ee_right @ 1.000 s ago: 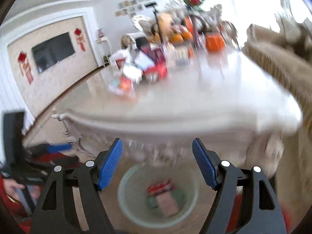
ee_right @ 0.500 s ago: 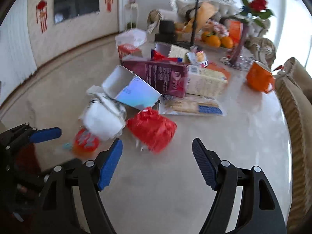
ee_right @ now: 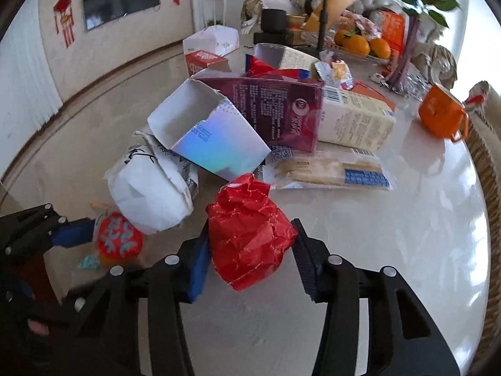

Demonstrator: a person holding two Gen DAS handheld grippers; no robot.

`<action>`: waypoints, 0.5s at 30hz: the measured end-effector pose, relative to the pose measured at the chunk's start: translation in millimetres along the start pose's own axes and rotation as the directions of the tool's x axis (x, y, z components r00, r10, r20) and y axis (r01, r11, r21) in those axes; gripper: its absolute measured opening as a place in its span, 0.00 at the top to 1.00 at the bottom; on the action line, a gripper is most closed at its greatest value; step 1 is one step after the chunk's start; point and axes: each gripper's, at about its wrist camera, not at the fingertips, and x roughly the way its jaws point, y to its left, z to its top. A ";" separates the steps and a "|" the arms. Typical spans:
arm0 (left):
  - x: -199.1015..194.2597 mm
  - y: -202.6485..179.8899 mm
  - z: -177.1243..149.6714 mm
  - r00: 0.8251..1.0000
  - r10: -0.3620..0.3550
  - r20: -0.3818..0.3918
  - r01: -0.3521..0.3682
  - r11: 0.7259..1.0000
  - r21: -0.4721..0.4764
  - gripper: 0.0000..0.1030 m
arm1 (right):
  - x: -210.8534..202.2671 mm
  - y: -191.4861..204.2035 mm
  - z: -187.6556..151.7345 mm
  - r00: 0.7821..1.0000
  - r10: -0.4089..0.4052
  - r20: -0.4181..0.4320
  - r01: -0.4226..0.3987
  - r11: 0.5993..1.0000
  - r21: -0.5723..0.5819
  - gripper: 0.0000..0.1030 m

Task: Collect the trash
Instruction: 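Grasp the orange-filled wrapper with the left tool while the right tool grasps the red bag, then release the wrapper and red bag into the wastebasket from both tools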

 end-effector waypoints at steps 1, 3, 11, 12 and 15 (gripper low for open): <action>0.0 1.1 -0.3 1.000 -0.013 -0.001 0.013 1.000 -0.001 0.58 | -2.1 -0.8 -1.9 1.000 0.002 0.004 -0.002 1.000 0.010 0.56; -1.9 4.5 -1.6 1.000 -0.023 0.000 0.023 1.000 -0.009 0.59 | -8.9 -3.4 -8.4 1.000 -0.002 0.020 0.002 0.999 0.040 0.56; -29.9 17.2 -14.9 0.998 -0.055 0.029 0.055 0.998 0.000 0.59 | -45.0 -10.1 -33.7 0.993 0.027 0.112 -0.043 0.988 0.151 0.56; -39.3 20.0 -19.6 0.997 -0.067 0.035 0.067 0.998 0.006 0.59 | -50.1 -10.2 -37.4 0.992 0.031 0.125 -0.052 0.985 0.163 0.56; -61.6 25.2 -30.9 0.995 -0.084 0.047 0.083 0.996 0.027 0.59 | -75.3 -3.5 -56.6 0.982 0.051 0.183 -0.087 0.976 0.198 0.56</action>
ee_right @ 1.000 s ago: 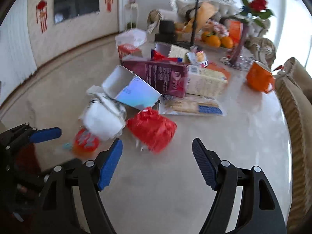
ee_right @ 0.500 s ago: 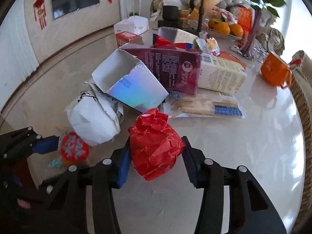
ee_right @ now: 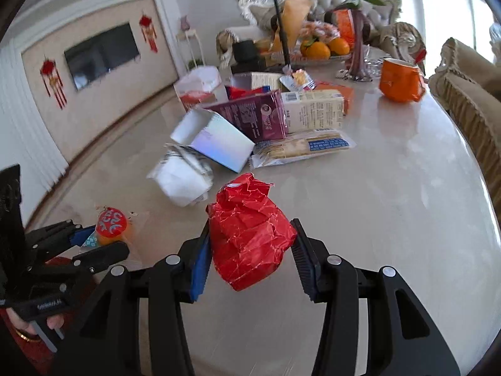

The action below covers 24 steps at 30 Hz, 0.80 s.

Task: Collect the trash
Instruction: 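Release the wrapper and red bag into the wastebasket from both tools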

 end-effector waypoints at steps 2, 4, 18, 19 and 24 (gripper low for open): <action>-16.8 -0.1 -8.0 1.000 -0.017 0.006 0.017 1.000 0.021 0.59 | -20.2 7.5 -13.6 0.999 0.027 0.035 -0.027 0.999 0.018 0.56; -35.7 -3.1 -20.0 0.999 -0.042 0.010 0.041 0.998 0.052 0.59 | -40.0 18.4 -29.6 0.997 0.050 0.062 -0.052 0.998 0.027 0.56; 7.1 -38.7 -157.7 0.938 -0.140 -0.318 0.206 0.961 0.183 0.59 | -32.7 42.5 -189.3 0.981 0.014 -0.195 0.031 0.974 0.224 0.56; 16.2 -39.6 -163.1 0.931 -0.133 -0.339 0.206 0.961 0.187 0.59 | -26.6 40.4 -194.6 0.977 0.012 -0.215 0.038 0.972 0.230 0.56; 48.3 -46.8 -172.6 0.921 -0.109 -0.375 0.205 0.952 0.226 0.53 | 0.4 36.5 -206.7 0.961 -0.022 -0.276 0.084 0.973 0.214 0.54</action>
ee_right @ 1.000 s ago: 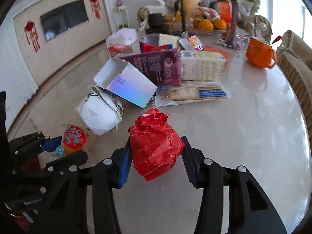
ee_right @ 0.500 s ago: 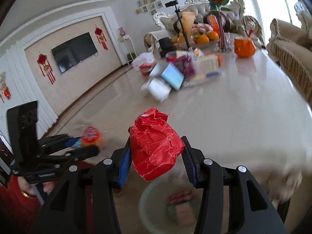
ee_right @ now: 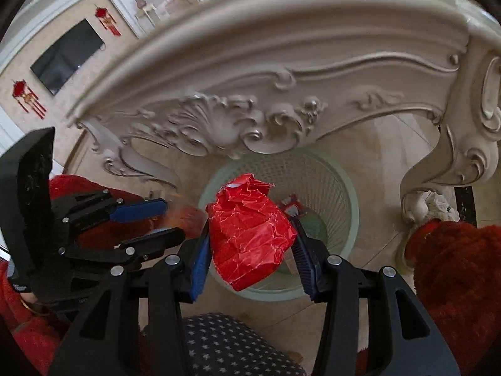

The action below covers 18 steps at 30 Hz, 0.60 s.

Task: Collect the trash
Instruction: 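Release the wrapper and red bag into the wastebasket from both tools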

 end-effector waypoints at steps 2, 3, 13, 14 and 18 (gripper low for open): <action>5.2 4.1 6.4 1.000 0.005 0.002 -0.005 0.999 -0.034 0.32 | 11.3 -1.7 2.7 1.000 -0.021 0.000 0.021 1.000 0.002 0.43; 7.7 6.2 10.7 1.000 0.012 0.006 -0.011 0.998 -0.055 0.31 | 13.6 -3.0 5.6 0.999 -0.052 0.012 0.052 0.999 0.002 0.35; 12.1 24.1 -4.0 0.998 0.055 -0.017 -0.056 0.992 -0.114 0.31 | 9.2 -26.4 -7.0 0.992 -0.114 0.045 0.110 0.990 0.084 0.27; 10.4 24.9 -6.9 0.998 0.056 -0.013 -0.057 0.991 -0.119 0.31 | 6.8 -25.4 -8.3 0.992 -0.112 0.051 0.107 0.991 0.082 0.27; -15.1 28.3 -14.0 0.995 0.085 0.055 -0.078 0.990 -0.116 0.31 | -8.6 -11.5 -11.1 0.989 -0.100 0.113 0.095 0.994 0.049 0.27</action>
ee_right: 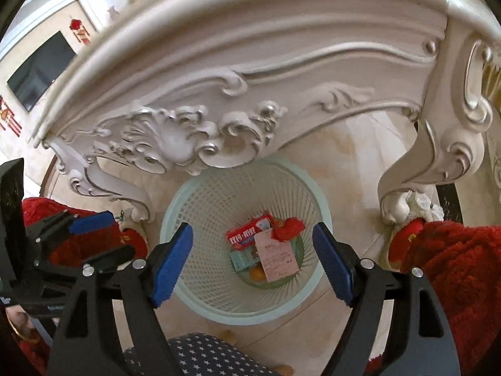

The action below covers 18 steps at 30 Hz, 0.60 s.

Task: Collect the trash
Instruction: 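Release the wrapper and red bag into the wastebasket from both tools, then grasp the white charger with the left tool while the right tool grasps the white paper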

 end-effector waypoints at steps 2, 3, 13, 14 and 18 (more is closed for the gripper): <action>-26.9 5.8 2.6 0.997 -0.019 0.069 0.020 1.000 -0.006 0.31 | -20.6 9.0 2.0 0.997 0.039 0.067 -0.037 0.999 -0.024 0.27; -37.6 8.2 5.6 0.995 -0.025 0.101 0.025 1.000 -0.007 0.31 | -30.1 12.8 4.3 0.994 0.060 0.096 -0.057 0.998 -0.034 0.27; -109.3 58.4 109.0 0.924 0.155 0.349 -0.221 0.962 0.158 0.31 | -71.5 74.3 105.9 0.948 0.150 0.281 -0.082 0.967 -0.241 0.27; -108.4 64.4 117.7 0.925 0.153 0.349 -0.222 0.961 0.166 0.31 | -67.2 80.4 119.5 0.947 0.153 0.284 -0.078 0.963 -0.258 0.27; -91.7 97.8 171.9 0.941 0.121 0.315 -0.191 0.960 0.202 0.31 | -38.9 99.5 170.6 0.952 0.179 0.250 -0.100 0.949 -0.298 0.28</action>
